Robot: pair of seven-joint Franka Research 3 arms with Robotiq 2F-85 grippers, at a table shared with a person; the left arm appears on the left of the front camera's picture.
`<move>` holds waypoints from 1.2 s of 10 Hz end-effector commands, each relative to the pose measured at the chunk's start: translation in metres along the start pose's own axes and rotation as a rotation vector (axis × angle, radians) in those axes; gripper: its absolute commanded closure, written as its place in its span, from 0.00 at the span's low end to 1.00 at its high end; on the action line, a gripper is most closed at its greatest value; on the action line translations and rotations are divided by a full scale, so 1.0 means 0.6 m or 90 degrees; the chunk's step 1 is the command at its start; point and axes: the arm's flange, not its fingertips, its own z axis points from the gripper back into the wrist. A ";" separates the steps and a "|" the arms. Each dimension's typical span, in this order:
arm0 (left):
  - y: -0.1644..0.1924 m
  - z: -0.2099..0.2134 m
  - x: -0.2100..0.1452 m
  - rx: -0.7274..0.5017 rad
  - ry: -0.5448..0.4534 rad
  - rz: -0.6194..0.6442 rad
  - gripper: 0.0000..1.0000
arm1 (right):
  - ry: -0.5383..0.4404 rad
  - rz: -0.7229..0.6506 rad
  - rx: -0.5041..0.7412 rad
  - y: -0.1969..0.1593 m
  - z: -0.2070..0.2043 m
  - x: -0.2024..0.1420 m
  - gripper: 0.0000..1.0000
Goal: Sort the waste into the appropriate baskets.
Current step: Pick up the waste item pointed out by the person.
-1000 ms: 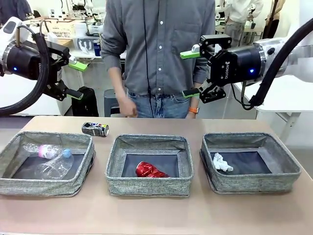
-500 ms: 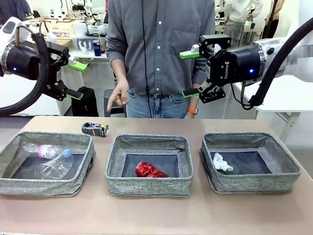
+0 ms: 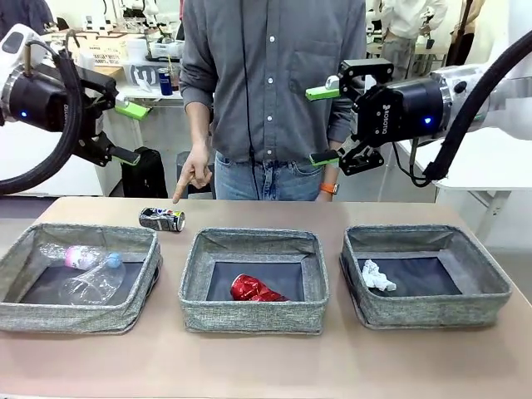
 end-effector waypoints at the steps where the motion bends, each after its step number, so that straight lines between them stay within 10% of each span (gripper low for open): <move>1: 0.002 -0.025 0.020 0.339 -0.059 -0.247 0.00 | -0.013 -0.005 0.016 0.001 -0.007 0.001 0.00; 4: 0.045 -0.073 0.054 0.618 0.136 -0.445 0.00 | -0.013 -0.005 0.016 0.001 -0.007 0.001 0.00; 6: 0.047 -0.091 0.051 0.635 0.237 -0.512 0.00 | -0.013 -0.005 0.016 0.001 -0.007 0.001 0.00; 8: 0.030 -0.109 0.054 0.616 0.174 -0.635 0.00 | -0.013 -0.005 0.016 0.001 -0.007 0.001 0.00; 9: 0.040 -0.105 0.065 0.532 0.249 -0.496 0.00 | -0.013 -0.005 0.016 0.001 -0.007 0.001 0.00; 12: 0.033 -0.115 0.065 0.567 0.246 -0.555 0.00 | -0.013 -0.005 0.016 0.001 -0.007 0.001 0.00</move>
